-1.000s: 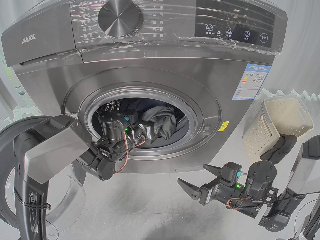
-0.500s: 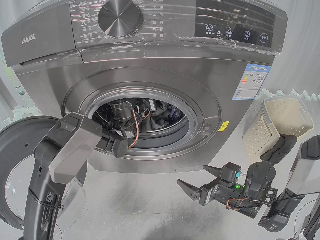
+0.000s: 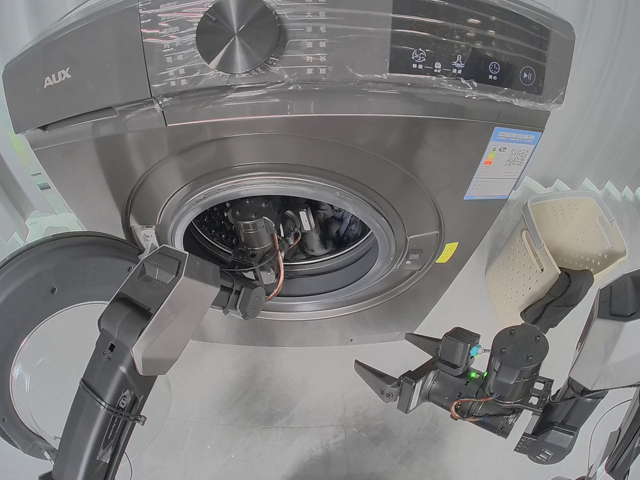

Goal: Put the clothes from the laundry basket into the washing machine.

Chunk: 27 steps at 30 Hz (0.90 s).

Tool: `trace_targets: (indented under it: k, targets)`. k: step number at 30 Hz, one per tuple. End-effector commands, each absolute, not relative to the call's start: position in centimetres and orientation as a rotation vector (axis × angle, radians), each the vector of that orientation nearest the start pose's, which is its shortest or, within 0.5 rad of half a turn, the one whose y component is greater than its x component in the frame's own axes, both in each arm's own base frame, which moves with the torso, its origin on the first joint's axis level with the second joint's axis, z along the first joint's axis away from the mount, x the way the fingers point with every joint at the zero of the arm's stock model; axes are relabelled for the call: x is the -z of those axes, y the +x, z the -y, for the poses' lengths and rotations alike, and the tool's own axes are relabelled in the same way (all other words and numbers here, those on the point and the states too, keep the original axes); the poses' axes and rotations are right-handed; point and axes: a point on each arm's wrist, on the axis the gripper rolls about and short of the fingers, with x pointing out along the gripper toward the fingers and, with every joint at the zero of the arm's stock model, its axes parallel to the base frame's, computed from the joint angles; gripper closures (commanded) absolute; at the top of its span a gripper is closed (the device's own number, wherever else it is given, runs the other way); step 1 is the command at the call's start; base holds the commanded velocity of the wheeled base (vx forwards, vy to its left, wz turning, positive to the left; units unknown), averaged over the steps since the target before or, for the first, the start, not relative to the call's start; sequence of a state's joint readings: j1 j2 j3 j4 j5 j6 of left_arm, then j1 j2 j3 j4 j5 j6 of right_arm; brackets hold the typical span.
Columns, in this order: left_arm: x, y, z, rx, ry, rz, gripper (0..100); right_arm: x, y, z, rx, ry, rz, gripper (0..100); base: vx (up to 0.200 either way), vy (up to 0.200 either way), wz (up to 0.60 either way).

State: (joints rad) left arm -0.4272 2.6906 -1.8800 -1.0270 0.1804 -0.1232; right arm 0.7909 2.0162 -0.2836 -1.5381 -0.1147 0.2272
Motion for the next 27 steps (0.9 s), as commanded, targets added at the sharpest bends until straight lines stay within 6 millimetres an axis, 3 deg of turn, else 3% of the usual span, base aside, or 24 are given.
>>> trace_targets:
  k: [1, 6, 10, 15, 22, 24, 27]
  targets:
    - [-6.5, 49.7, 22.2, 0.258, -0.189, 0.153, 0, -6.5, 19.6, -19.5, -0.649, 0.129, -0.258, 0, 0.000, 0.000, 0.00]
    - [-6.9, 45.1, 20.9, 0.324, -0.136, -0.105, 0, -6.5, 19.6, -19.5, -0.649, 0.131, -0.257, 0, 0.000, 0.000, 0.00]
    - [-7.8, 42.8, 20.5, 0.362, -0.116, -0.152, 0, -6.5, 19.6, -19.5, -0.651, 0.131, -0.257, 0, 0.000, 0.000, 0.00]
    - [-9.0, 40.5, 19.9, 0.412, -0.098, -0.206, 0, -6.5, 19.6, -19.5, -0.651, 0.130, -0.259, 0, 0.000, 0.000, 0.00]
    - [-12.2, 38.3, 19.4, 0.459, -0.099, -0.207, 0, -6.5, 19.6, -19.5, -0.651, 0.130, -0.259, 0, 0.000, 0.000, 0.00]
    - [-12.2, 38.3, 19.4, 0.459, -0.099, -0.207, 0, -6.5, 19.6, -19.5, -0.651, 0.130, -0.259, 0, 0.000, 0.000, 0.00]
    - [-12.9, 36.7, 19.4, 0.481, -0.070, -0.227, 0, -6.6, 19.5, -19.5, -0.651, 0.131, -0.257, 0, 0.000, 0.000, 0.00]
